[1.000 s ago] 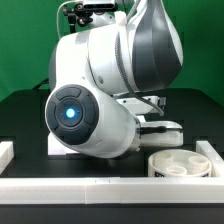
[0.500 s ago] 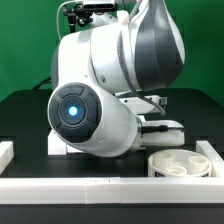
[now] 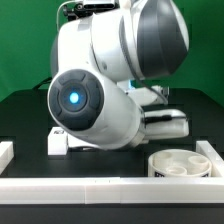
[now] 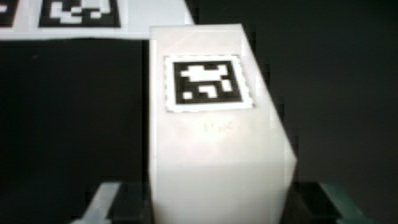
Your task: Assemble stool
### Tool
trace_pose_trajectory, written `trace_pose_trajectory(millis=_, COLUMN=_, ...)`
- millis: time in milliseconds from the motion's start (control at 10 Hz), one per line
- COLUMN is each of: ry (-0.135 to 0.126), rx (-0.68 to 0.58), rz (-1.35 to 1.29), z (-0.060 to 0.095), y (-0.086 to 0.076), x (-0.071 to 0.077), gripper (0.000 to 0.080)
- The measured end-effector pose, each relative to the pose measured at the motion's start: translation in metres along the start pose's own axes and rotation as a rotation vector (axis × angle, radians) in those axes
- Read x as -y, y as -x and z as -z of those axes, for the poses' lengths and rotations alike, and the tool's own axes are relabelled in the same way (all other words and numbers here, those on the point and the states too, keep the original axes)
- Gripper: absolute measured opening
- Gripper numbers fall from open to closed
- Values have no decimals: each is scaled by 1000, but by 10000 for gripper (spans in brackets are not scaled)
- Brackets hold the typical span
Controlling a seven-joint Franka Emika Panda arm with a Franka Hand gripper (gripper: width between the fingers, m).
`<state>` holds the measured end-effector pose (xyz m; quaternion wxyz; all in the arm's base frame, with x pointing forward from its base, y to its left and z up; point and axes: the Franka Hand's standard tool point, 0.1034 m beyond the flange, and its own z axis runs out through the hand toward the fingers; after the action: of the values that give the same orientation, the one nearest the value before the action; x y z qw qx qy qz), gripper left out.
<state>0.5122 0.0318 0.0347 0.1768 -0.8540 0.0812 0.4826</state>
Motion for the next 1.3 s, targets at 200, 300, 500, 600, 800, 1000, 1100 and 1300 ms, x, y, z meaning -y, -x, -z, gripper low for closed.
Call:
trace_pose_trajectory(millis=200, ry=5, rx=6, rz=14, z=28, y=16, x=15, gripper=340)
trace_pose_trajectory(millis=300, ry=7, rx=-15, rz=9, z=37, y=17, x=20, gripper=340)
trace_pose_trajectory(millis=500, ry=5, rx=-30, rz=20, z=34, y=11, x=19, gripper=340)
trace_pose_trajectory(millis=600, ry=5, rx=-70, rz=23, z=39, y=6, x=20, gripper=340)
trace_pose_trajectory(millis=800, ry=2, rx=-144, rz=33, z=43, y=-6, x=21, gripper=340)
trace_pose_trajectory(millis=1000, ry=9, rx=-281, rz=55, z=70, y=0, x=31, gripper=340)
trace_pose_trajectory(millis=1100, ry=10, rx=-330, rz=58, z=81, y=7, x=35, gripper=340)
trace_pose_trajectory(millis=1300, ry=12, rx=-434, rz=62, z=98, y=6, x=41, gripper=340)
